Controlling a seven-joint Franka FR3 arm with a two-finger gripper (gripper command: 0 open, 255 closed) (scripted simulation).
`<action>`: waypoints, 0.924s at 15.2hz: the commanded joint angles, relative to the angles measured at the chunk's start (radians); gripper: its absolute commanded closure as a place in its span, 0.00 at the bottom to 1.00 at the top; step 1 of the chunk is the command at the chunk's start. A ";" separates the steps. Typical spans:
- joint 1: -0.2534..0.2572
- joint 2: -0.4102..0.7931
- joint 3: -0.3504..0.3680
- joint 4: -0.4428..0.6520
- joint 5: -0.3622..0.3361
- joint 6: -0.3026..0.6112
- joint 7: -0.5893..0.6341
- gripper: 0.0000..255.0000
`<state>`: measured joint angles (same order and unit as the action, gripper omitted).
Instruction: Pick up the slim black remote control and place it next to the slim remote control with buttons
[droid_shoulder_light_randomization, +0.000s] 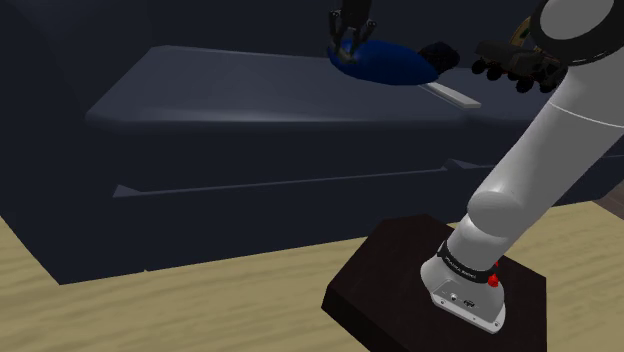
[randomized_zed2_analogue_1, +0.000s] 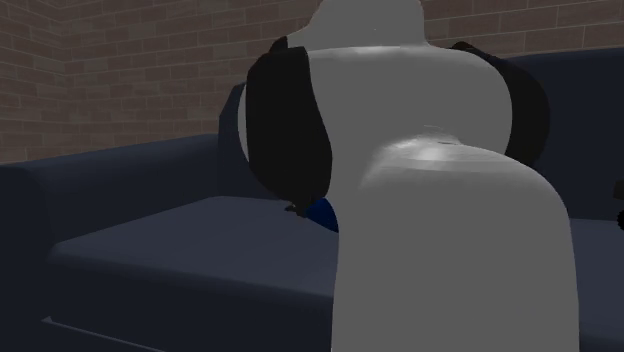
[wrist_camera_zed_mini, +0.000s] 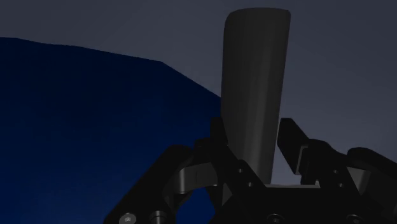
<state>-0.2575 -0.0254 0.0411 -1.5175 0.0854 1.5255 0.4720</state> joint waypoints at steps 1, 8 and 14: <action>-0.022 -0.039 -0.023 -0.032 0.002 -0.012 -0.044 1.00; -0.090 -0.166 -0.109 -0.167 -0.009 -0.017 -0.197 1.00; -0.145 -0.236 -0.193 -0.231 -0.034 -0.033 -0.333 1.00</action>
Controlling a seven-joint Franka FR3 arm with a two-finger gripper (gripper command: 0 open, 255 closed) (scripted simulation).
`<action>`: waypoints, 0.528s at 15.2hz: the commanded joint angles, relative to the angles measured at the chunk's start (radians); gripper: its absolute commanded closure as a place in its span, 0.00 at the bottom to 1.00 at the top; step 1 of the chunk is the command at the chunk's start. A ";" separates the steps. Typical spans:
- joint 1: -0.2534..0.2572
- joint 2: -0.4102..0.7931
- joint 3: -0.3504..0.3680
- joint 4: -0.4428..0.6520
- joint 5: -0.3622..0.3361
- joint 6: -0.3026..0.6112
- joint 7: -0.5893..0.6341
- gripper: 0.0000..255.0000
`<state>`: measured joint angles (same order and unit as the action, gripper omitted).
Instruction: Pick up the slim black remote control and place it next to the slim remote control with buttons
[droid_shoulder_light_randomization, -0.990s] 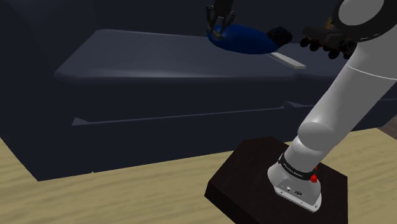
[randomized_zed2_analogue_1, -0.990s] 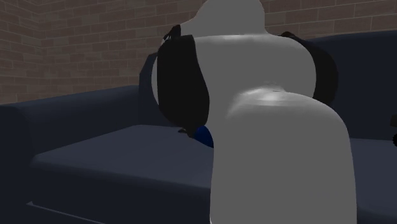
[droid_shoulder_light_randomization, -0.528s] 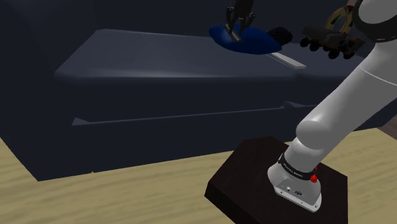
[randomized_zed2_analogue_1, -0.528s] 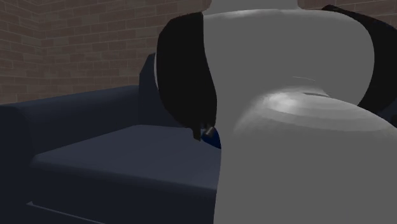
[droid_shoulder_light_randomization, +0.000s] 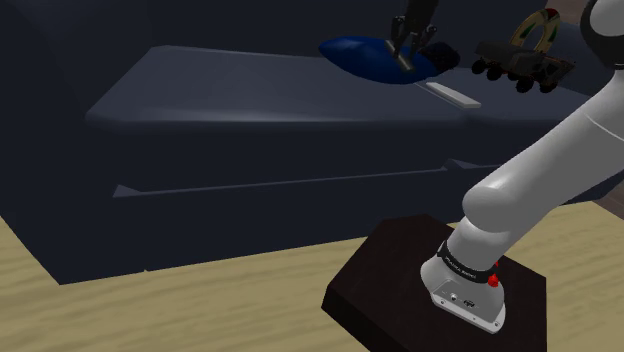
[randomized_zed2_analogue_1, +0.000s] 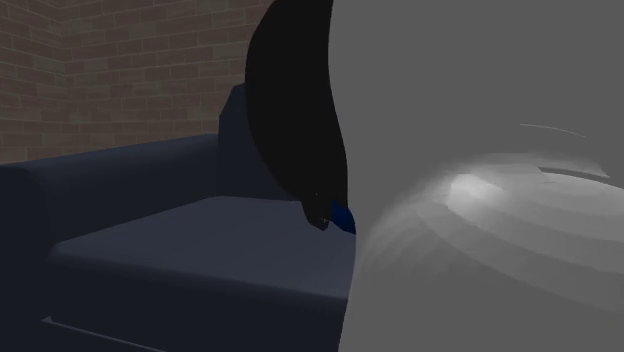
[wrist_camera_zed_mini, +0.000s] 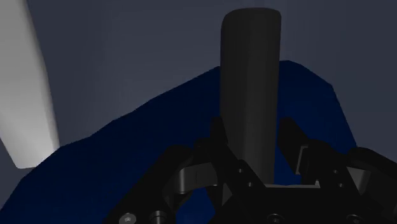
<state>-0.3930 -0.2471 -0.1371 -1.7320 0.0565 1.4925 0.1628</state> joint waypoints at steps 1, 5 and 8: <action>-0.019 -0.022 -0.029 -0.023 -0.010 -0.003 -0.047 1.00; -0.054 -0.045 -0.091 -0.037 -0.031 -0.016 -0.142 1.00; -0.080 -0.050 -0.139 -0.035 -0.047 -0.027 -0.215 1.00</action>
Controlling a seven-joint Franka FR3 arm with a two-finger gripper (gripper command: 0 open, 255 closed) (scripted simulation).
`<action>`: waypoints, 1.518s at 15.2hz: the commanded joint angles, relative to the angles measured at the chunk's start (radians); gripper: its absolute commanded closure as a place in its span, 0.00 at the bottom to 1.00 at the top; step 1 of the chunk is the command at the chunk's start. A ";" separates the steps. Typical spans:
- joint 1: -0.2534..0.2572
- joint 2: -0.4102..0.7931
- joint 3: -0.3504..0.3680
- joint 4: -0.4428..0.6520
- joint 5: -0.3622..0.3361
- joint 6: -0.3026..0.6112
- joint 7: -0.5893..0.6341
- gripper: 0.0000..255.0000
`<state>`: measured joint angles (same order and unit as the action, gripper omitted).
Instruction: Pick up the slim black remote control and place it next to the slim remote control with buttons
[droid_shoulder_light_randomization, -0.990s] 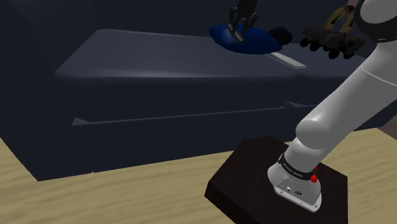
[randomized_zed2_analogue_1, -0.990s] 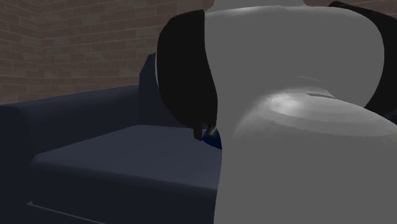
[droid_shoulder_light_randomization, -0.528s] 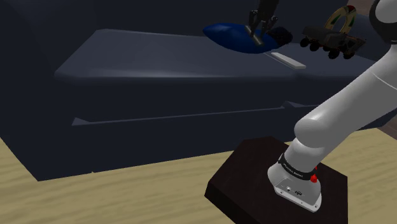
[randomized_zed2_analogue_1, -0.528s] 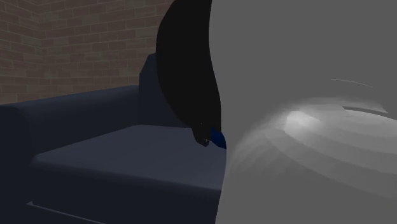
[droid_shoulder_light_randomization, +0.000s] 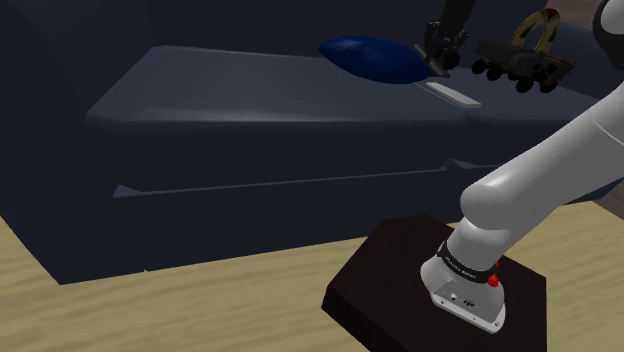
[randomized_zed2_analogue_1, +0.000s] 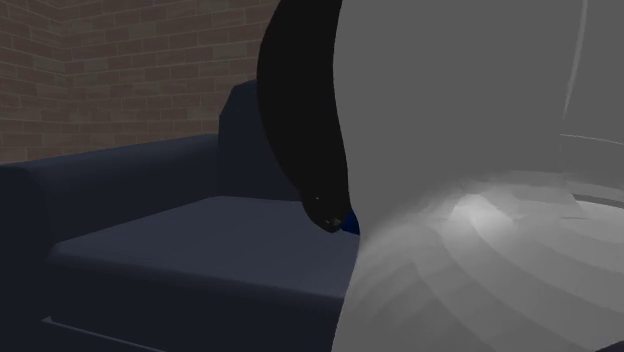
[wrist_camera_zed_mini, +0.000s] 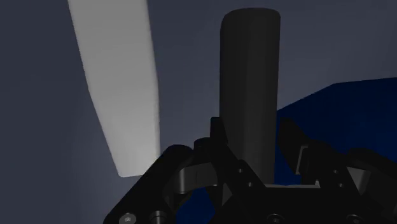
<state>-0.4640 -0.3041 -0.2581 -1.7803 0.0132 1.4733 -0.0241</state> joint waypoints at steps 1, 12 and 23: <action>-0.017 0.007 -0.035 0.016 -0.009 -0.011 -0.053 1.00; -0.110 0.091 -0.233 0.124 -0.033 -0.048 -0.348 1.00; -0.253 0.365 -0.457 0.402 0.088 -0.116 -0.707 1.00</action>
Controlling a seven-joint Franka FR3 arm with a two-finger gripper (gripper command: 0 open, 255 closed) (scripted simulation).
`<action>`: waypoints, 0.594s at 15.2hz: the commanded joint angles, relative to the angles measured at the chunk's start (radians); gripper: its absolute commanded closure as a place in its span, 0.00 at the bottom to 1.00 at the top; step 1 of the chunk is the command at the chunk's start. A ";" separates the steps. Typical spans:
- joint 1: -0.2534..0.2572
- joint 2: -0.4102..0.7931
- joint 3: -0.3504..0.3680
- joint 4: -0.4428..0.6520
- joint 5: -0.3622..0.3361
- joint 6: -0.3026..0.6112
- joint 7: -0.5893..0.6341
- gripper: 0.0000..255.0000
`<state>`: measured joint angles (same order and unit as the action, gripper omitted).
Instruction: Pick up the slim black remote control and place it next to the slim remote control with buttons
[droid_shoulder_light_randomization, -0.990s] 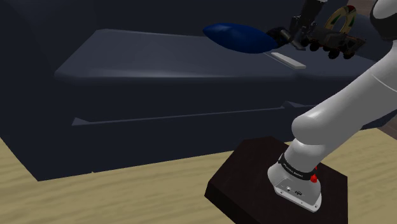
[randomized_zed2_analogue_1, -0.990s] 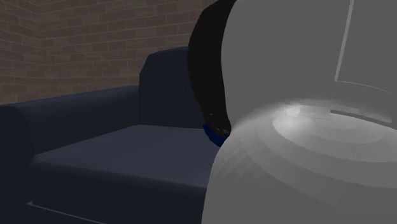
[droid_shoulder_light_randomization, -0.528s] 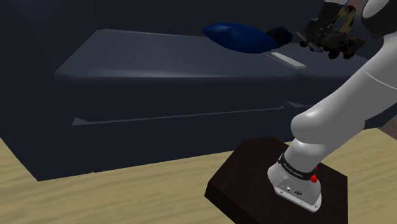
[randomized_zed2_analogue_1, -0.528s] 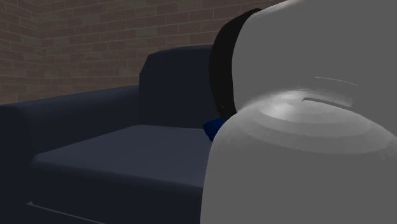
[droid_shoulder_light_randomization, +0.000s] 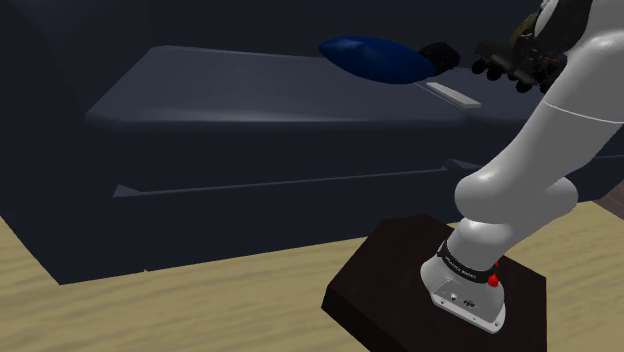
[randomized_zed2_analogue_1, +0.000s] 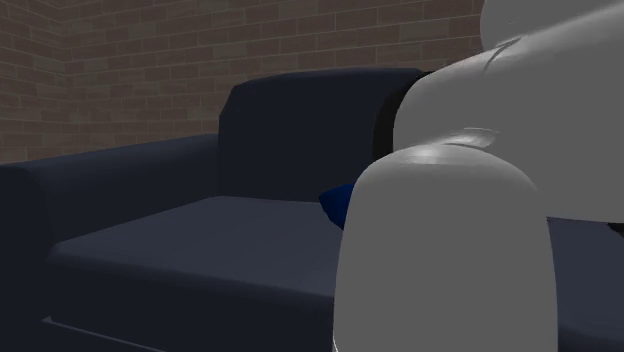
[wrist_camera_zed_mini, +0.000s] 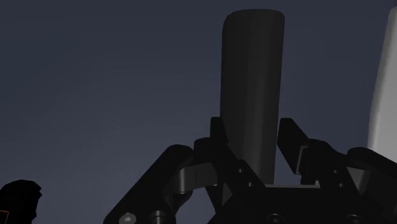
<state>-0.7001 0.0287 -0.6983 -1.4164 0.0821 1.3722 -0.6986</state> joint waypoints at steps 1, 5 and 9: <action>-0.042 0.070 -0.034 0.075 0.044 -0.027 -0.068 1.00; -0.065 0.093 -0.045 0.055 0.056 0.008 -0.104 1.00; -0.049 0.062 -0.039 -0.032 0.035 0.073 -0.094 1.00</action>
<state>-0.7520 0.0976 -0.7381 -1.4274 0.1221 1.4281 -0.7933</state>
